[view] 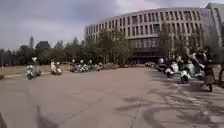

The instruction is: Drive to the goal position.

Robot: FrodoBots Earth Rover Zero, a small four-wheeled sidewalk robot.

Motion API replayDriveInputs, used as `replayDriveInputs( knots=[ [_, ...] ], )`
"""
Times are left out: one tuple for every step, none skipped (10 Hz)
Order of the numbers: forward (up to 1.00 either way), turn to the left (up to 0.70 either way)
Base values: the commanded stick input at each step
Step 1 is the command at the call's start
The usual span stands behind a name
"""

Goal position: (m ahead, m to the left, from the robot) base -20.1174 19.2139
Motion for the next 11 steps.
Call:
replayDriveInputs(
  knots=[
    [0.0, 0.85],
    [0.0, 0.77],
    [0.0, 0.7],
    [0.0, 0.7],
    [0.0, 0.7],
    [0.0, 0.7],
    [0.0, 0.7],
    [0.0, 0.7],
    [0.0, 0.7],
    [0.0, 0.7],
    [0.0, 0.7]
  ],
)
